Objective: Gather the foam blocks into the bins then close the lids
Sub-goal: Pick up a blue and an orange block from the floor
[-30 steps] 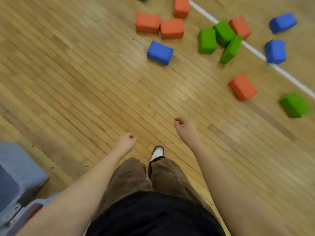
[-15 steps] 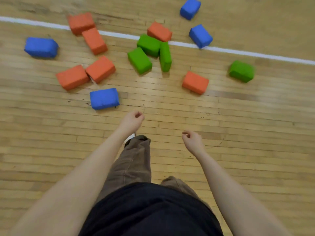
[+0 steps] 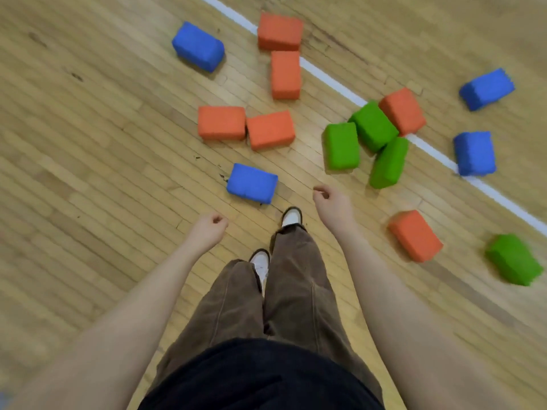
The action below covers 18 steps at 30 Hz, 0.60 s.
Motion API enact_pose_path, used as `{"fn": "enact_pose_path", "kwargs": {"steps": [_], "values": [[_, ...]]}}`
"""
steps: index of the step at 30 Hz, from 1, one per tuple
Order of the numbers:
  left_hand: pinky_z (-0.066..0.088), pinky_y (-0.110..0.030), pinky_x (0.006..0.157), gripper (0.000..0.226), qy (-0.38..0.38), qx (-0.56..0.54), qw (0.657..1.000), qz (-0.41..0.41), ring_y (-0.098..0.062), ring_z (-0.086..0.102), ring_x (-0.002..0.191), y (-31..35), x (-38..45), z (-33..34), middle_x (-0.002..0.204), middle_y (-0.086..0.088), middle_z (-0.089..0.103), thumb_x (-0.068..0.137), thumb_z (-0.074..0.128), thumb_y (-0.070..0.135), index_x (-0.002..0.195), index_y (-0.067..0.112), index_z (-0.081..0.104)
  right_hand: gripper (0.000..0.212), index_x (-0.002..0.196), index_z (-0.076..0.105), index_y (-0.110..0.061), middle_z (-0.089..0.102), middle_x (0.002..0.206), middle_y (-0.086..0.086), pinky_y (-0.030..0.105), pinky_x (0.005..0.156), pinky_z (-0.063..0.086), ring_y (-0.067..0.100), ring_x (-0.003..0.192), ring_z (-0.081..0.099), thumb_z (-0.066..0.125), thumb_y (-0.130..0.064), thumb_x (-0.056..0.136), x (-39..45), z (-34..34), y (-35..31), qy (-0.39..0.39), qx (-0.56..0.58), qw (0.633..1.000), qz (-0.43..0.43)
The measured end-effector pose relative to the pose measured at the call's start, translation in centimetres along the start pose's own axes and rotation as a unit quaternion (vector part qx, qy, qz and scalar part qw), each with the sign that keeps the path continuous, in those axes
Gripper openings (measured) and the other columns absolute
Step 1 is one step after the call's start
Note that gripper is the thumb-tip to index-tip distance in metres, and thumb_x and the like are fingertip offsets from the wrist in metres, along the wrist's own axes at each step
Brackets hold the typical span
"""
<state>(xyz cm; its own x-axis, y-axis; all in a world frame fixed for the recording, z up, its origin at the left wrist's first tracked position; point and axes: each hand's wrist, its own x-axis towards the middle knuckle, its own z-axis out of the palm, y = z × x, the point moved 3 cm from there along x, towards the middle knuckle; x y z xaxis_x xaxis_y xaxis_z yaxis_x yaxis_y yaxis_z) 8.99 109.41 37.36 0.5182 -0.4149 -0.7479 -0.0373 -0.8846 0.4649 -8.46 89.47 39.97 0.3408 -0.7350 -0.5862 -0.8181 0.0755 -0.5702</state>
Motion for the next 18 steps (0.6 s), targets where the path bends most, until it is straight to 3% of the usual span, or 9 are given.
{"fn": "enact_pose_path", "kwargs": {"steps": [4,9,15,18], "values": [[0.048,-0.037,0.084,0.02,0.037,-0.05,0.996,-0.064,-0.026,0.058,0.086,-0.2,3.9,-1.3,0.085,-0.008,0.061,0.093,0.045,0.016,0.096,0.006,0.061,0.032,0.121,0.06,-0.013,0.062,0.104,0.004,0.024,0.074,0.036,0.017,0.091,0.054,0.046,-0.021,0.093,7.4,2.4,-4.3,-0.066,-0.036,0.996,-0.041],[0.046,-0.029,0.07,0.018,0.06,-0.087,0.99,-0.092,-0.023,0.059,0.081,2.3,11.2,-1.5,0.09,-0.008,0.063,0.095,0.043,0.025,0.094,0.015,0.059,0.031,0.119,0.06,-0.011,0.06,0.082,-0.002,0.021,0.054,0.037,0.012,0.067,0.052,0.045,-0.018,0.093,16.2,5.2,-6.4,-0.127,-0.09,0.986,-0.064],[0.039,-0.028,0.065,0.023,0.071,-0.09,0.989,-0.091,-0.019,0.052,0.08,3.7,21.6,-0.5,0.087,-0.003,0.058,0.096,0.042,0.028,0.093,0.011,0.058,0.032,0.121,0.059,-0.014,0.059,0.086,-0.002,0.025,0.057,0.04,0.009,0.06,0.051,0.045,-0.021,0.094,26.1,9.2,-6.4,-0.164,-0.13,0.976,-0.063],[0.038,-0.023,0.062,0.015,0.076,-0.094,0.989,-0.079,-0.016,0.05,0.078,2.7,27.8,0.7,0.093,0.0,0.056,0.095,0.043,0.024,0.096,0.017,0.055,0.033,0.122,0.059,-0.016,0.061,0.095,0.0,0.026,0.066,0.042,0.013,0.067,0.053,0.047,-0.023,0.092,31.4,13.2,-4.8,-0.179,-0.139,0.972,-0.053]]}}
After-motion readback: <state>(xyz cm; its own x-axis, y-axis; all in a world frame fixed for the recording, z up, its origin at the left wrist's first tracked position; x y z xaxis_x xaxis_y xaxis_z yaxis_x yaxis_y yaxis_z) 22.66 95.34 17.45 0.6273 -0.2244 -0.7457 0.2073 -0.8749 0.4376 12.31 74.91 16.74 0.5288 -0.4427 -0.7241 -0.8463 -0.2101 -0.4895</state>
